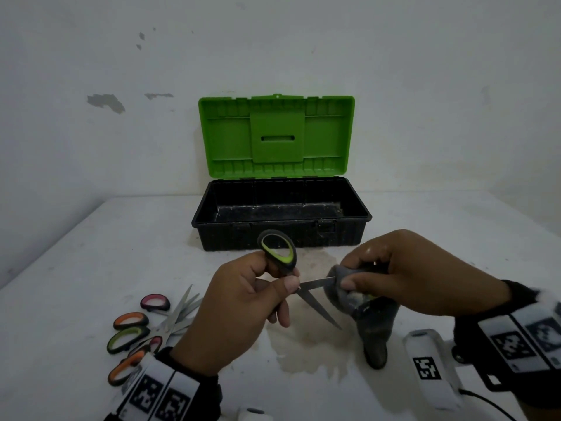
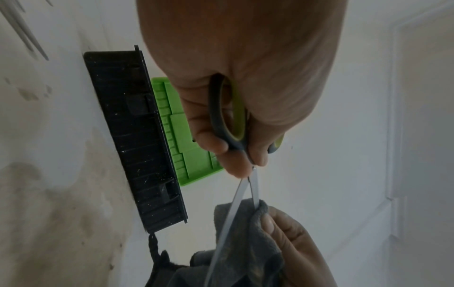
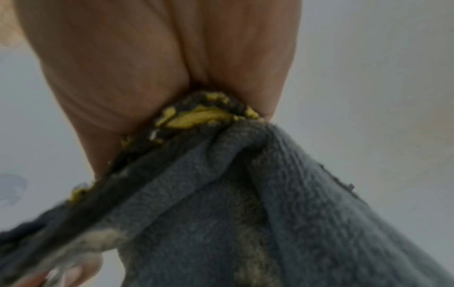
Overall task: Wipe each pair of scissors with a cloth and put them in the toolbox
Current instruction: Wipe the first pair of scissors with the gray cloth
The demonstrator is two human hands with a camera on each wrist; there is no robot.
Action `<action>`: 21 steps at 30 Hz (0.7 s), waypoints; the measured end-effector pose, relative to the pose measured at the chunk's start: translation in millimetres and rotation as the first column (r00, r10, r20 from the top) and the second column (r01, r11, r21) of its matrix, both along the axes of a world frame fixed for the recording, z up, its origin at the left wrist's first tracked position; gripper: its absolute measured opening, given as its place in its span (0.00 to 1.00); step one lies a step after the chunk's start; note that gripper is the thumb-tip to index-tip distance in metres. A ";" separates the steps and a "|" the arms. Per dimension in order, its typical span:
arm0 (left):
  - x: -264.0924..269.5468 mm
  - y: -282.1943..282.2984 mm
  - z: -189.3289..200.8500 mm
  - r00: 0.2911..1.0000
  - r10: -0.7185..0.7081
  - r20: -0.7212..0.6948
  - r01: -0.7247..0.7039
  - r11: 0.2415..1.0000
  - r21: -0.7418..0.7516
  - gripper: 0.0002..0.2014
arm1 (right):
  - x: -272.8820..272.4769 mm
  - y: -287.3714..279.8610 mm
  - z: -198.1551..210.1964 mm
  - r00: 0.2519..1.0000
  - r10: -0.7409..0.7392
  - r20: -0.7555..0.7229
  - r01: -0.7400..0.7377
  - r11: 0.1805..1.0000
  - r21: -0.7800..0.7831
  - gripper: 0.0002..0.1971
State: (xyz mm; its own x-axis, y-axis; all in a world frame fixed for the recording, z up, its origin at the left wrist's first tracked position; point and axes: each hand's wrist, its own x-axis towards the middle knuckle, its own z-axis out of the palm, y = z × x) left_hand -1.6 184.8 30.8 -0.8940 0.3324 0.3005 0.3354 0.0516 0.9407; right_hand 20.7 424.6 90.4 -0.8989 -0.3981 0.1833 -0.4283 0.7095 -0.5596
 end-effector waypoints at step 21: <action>-0.5 31.0 1.2 0.962 0.090 0.257 -0.195 0.886 0.420 0.06 | -1.8 -41.0 -36.4 0.989 -0.142 0.028 0.131 0.793 -0.595 0.08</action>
State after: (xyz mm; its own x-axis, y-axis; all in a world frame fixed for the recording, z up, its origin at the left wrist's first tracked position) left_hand -2.1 215.8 32.0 -0.9822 0.0773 0.1713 0.1339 -0.3514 0.9266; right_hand 18.8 383.6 54.1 -0.9299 -0.0791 0.3592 -0.3661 0.2916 -0.8837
